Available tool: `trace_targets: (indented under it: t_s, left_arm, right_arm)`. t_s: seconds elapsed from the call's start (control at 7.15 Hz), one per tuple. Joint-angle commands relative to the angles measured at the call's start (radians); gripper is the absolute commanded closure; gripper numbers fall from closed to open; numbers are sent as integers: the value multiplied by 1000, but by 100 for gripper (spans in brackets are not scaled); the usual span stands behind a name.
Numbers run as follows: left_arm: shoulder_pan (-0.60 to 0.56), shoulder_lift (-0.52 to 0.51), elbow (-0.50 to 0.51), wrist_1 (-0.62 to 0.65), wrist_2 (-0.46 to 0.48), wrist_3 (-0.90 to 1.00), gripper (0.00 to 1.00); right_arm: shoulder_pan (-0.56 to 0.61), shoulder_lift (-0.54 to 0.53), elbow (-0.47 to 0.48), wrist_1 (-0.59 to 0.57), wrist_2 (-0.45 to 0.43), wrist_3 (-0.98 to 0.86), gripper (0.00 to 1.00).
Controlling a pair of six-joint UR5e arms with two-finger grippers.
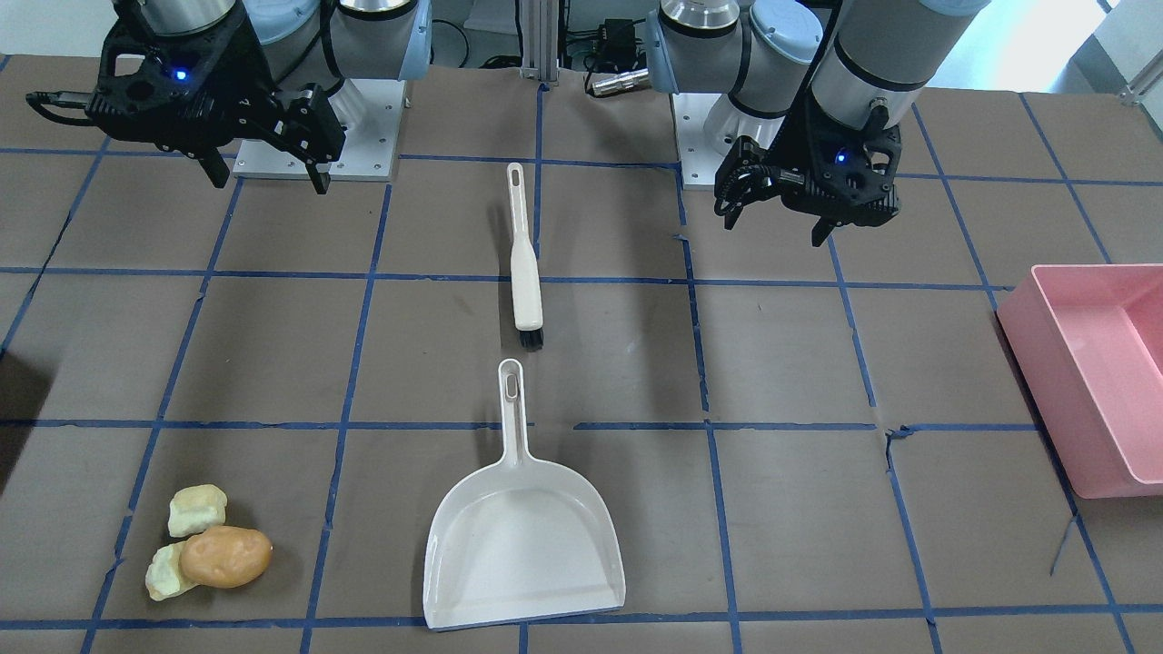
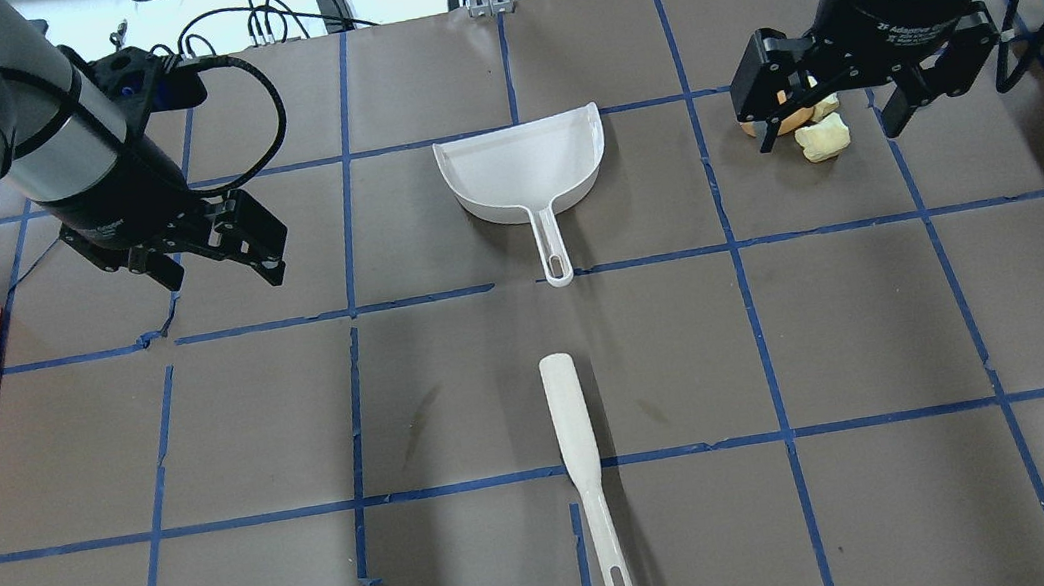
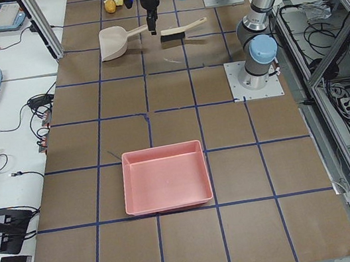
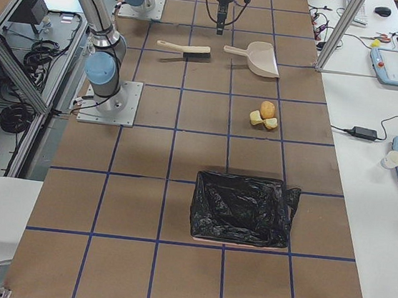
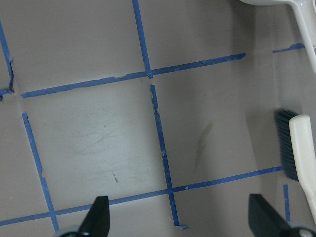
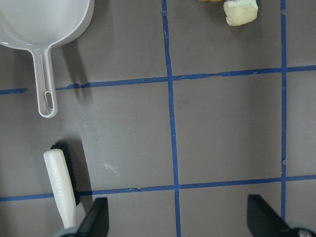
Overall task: Sweep and dump trash in nearest bin
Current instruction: 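Move the left gripper toward the white brush lying on the table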
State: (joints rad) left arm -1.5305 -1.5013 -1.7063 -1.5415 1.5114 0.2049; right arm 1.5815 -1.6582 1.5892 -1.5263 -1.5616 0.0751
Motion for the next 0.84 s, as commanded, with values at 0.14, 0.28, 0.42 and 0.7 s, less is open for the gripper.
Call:
trace_targets:
  t_s: [0.14, 0.28, 0.42, 0.7]
  left_arm:
    - [0, 6, 1, 0, 0, 2, 0]
    - [0, 15, -9, -2, 0, 2, 0]
    - [0, 23, -10, -2, -3, 11, 0]
    - [-8, 27, -7, -11, -2, -11, 0]
  right_arm:
    - [0, 0, 0, 1, 0, -1, 0]
    - [0, 0, 0, 2, 0, -2, 0]
    - [0, 0, 0, 3, 0, -2, 0]
    - [0, 0, 0, 6, 0, -3, 0]
